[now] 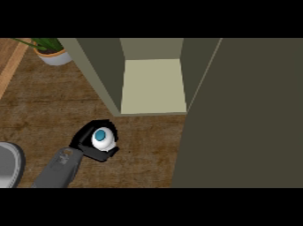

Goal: Pick up the bottled water, place it into the cabinet and close the cabinet

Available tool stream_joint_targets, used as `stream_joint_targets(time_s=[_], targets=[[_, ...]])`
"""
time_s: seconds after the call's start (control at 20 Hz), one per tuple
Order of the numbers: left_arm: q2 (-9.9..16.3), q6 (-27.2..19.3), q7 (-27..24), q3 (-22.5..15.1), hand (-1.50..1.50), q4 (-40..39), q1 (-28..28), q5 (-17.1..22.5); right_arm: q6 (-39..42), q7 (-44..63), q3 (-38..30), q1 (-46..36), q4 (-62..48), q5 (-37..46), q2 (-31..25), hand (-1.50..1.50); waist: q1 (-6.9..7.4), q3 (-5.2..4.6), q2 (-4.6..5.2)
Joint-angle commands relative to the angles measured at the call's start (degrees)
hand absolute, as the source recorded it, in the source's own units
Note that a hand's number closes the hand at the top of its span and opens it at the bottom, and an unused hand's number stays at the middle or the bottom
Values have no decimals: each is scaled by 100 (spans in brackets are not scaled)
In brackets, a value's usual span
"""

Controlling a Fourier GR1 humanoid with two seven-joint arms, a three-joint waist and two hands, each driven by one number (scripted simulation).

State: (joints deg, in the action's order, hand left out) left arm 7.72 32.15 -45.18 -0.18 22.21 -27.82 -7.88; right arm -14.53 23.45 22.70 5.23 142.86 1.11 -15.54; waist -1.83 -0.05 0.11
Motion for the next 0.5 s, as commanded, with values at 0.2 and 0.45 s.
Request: stream_joint_targets(time_s=[0.2,0.45], targets=[[-88,350,-990,-102,150,347,255,82,230,248,-622,579,1060,-401,-369,-150,52,2,-20],[-577,-1674,-587,1082,150,334,135,1010,242,-448,-761,730,362,-311,-177,-150,52,10,-17]])
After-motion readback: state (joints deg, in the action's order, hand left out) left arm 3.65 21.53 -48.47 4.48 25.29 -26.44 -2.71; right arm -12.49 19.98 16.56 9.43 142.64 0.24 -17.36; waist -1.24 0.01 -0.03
